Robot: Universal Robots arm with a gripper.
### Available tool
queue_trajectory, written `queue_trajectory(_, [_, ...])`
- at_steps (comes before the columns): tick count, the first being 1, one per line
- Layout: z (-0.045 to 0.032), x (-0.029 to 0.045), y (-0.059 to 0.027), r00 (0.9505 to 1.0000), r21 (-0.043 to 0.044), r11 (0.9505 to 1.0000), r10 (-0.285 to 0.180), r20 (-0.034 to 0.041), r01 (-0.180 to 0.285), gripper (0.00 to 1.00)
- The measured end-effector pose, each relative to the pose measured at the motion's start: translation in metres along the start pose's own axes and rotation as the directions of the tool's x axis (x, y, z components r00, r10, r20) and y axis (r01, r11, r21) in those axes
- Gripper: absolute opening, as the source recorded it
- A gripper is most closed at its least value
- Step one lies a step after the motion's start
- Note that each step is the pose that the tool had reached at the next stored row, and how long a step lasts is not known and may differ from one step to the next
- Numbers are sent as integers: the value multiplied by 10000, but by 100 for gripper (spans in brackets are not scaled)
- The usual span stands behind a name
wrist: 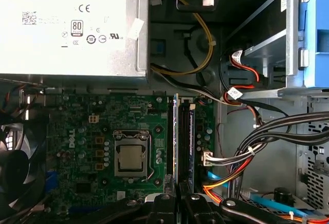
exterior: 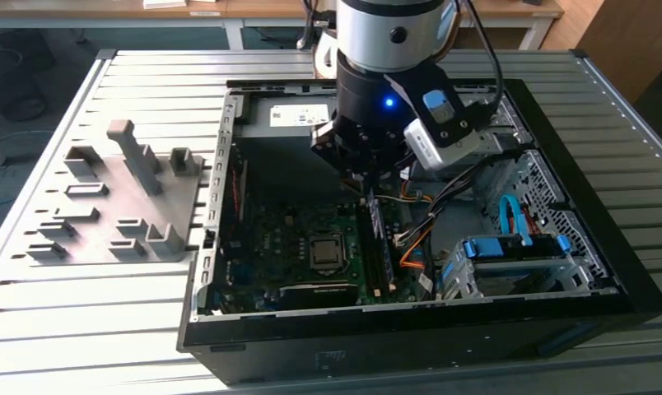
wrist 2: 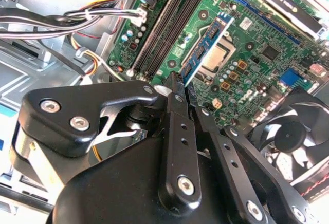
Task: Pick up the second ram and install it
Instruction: 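Insert the second ram into the second slot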
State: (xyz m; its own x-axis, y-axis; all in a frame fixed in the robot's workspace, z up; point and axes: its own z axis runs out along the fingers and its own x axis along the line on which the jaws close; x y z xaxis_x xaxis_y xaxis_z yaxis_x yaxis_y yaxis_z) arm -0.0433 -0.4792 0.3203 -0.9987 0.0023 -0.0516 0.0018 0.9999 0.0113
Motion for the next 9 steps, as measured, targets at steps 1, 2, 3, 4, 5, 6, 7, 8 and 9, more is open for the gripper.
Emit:
queue_trajectory(1, [5, 0, 0, 10000, -2, 10000, 0, 1, 0, 14])
queue_trajectory(2, [10, 1, 0, 10000, -1, 10000, 0, 1, 0, 14])
queue_trajectory(3, [16, 1, 0, 10000, -2, 10000, 0, 1, 0, 14])
queue_trajectory(4, [23, 1, -1, 10000, 0, 10000, 0, 0, 0, 14])
queue_trajectory(5, [30, 2, -1, 10000, -1, 10000, 0, 0, 0, 14])
queue_trajectory(6, [37, 2, -1, 10000, -1, 10000, 0, 0, 0, 14])
queue_trajectory(7, [44, 2, -1, 10000, 0, 10000, 0, 0, 0, 14])
queue_trajectory(8, [51, 3, -1, 10000, 0, 10000, 0, 0, 0, 14])
queue_trajectory(9, [61, 3, -1, 10000, -1, 10000, 0, 0, 0, 14])
